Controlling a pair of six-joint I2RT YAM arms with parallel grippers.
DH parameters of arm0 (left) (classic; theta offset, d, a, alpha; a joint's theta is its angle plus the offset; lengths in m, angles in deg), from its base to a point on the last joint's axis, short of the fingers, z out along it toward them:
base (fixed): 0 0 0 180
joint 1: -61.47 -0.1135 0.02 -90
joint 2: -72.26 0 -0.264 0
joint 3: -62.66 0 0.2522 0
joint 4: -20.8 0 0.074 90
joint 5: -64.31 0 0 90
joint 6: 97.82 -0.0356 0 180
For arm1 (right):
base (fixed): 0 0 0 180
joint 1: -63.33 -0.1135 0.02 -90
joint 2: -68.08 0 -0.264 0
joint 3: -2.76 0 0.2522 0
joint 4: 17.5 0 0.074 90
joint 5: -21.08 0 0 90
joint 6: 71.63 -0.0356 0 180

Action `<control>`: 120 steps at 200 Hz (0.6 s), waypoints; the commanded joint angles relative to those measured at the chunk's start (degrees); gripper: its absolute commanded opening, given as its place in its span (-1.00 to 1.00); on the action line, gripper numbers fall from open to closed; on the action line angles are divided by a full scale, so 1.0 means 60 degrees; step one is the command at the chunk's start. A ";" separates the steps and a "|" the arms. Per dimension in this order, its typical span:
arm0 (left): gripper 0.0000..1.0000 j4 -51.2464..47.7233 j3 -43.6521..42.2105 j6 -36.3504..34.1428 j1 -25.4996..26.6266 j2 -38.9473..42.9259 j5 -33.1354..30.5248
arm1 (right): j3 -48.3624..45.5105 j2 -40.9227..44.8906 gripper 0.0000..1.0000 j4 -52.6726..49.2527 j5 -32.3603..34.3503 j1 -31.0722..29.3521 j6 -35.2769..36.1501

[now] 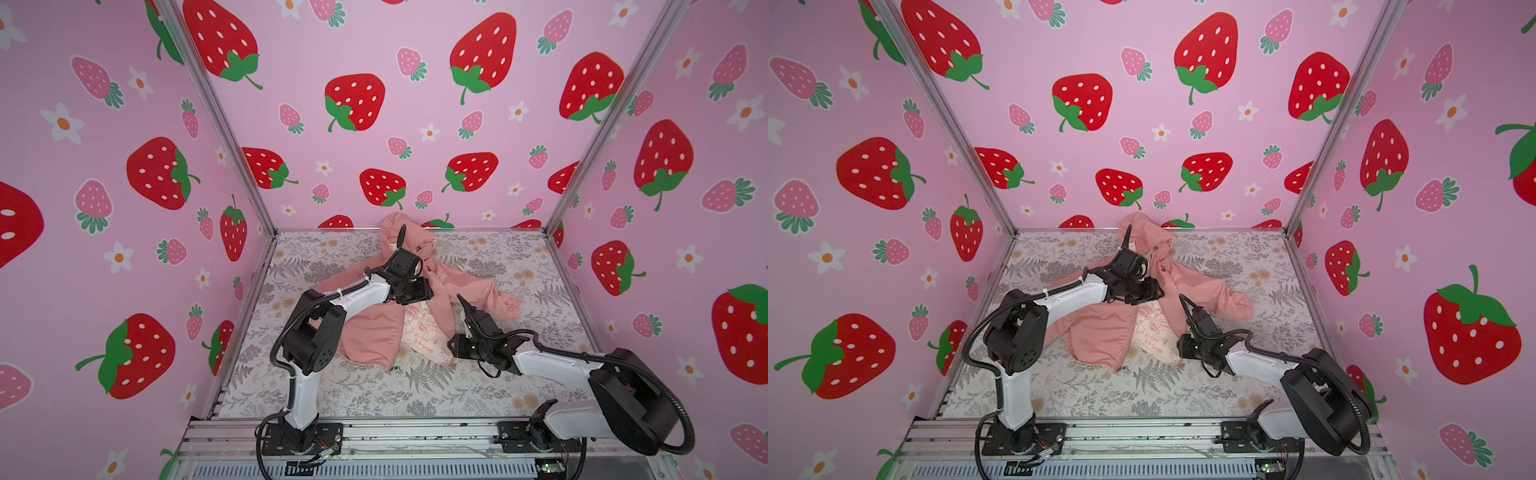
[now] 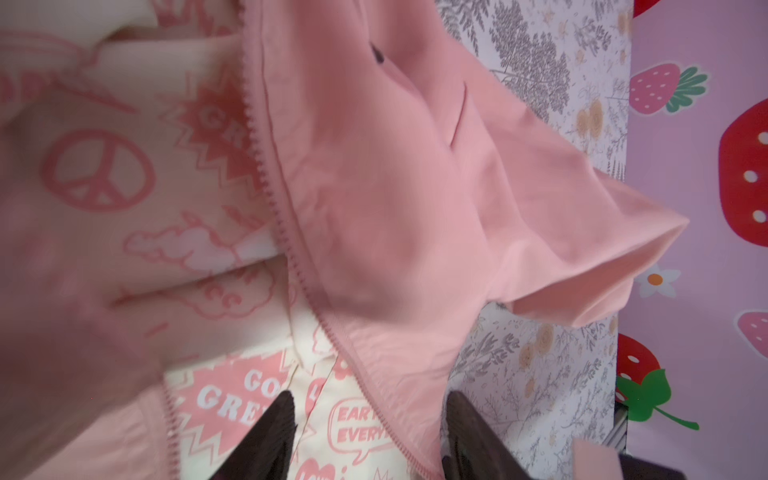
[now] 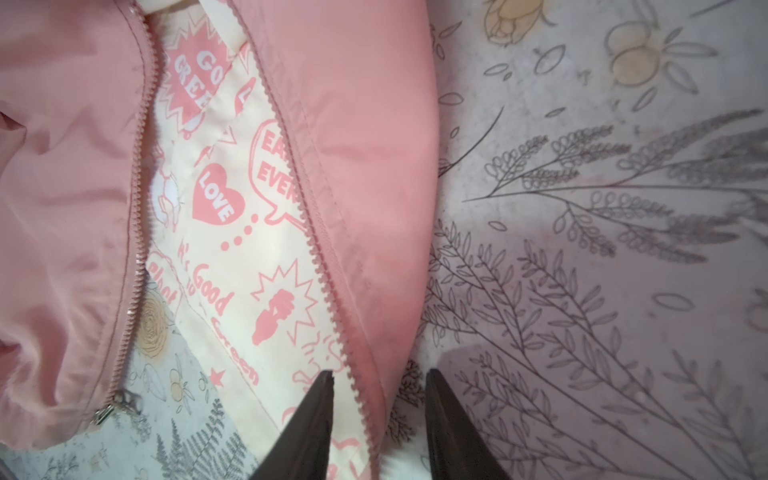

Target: Zip up the jacket

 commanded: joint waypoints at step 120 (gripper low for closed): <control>0.16 -0.0828 0.2275 -0.0788 -0.0727 -0.1827 -0.0696 | -0.0077 0.0223 -0.90 0.0278 -0.0067 -0.0064 -0.0274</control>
